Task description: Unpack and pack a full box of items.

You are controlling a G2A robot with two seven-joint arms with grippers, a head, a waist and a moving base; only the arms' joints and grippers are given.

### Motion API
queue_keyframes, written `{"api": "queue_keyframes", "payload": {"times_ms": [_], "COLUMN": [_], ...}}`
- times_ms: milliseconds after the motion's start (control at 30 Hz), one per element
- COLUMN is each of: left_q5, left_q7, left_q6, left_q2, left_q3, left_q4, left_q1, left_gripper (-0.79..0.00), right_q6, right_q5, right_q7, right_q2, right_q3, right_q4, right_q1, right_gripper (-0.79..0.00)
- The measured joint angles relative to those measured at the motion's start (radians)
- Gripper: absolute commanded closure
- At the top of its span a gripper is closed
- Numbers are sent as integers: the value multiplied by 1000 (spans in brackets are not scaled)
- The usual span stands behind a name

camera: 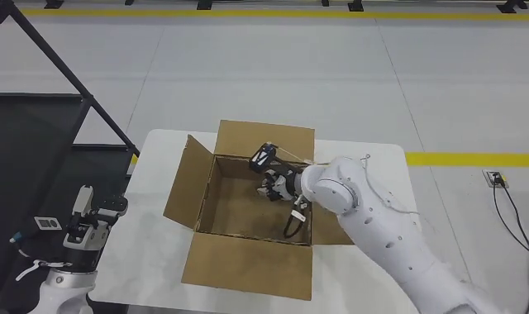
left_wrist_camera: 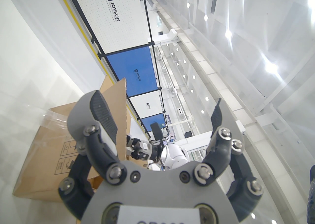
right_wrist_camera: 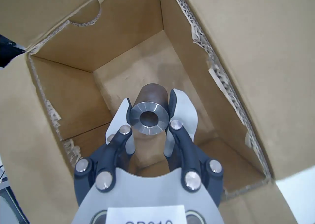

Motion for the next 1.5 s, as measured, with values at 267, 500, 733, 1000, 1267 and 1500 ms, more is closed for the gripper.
{"api": "queue_keyframes", "payload": {"times_ms": [267, 500, 733, 1000, 1267, 1500], "left_q5": [0, 0, 0, 0, 0, 0], "left_q7": [0, 0, 0, 0, 0, 0], "left_q6": [0, 0, 0, 0, 0, 0], "left_q2": [0, 0, 0, 0, 0, 0], "left_q3": [0, 0, 0, 0, 0, 0], "left_q4": [0, 0, 0, 0, 0, 0], "left_q1": [0, 0, 0, 0, 0, 0], "left_gripper": [-785, -785, -785, -785, -785, -785], "right_q6": [107, 258, 464, 558, 644, 636], "right_q5": [-96, -171, -196, -99, -148, -200], "right_q7": [45, 10, -90, -33, 68, 152], "right_q2": [80, 115, 121, 119, 122, 129], "right_q3": [294, 532, 734, 827, 750, 718], "right_q4": [-413, -674, -864, -752, -502, -356], "right_q1": [-299, -611, -958, -1071, -886, -737], "right_gripper": [0, 0, 0, 0, 0, 0]}}
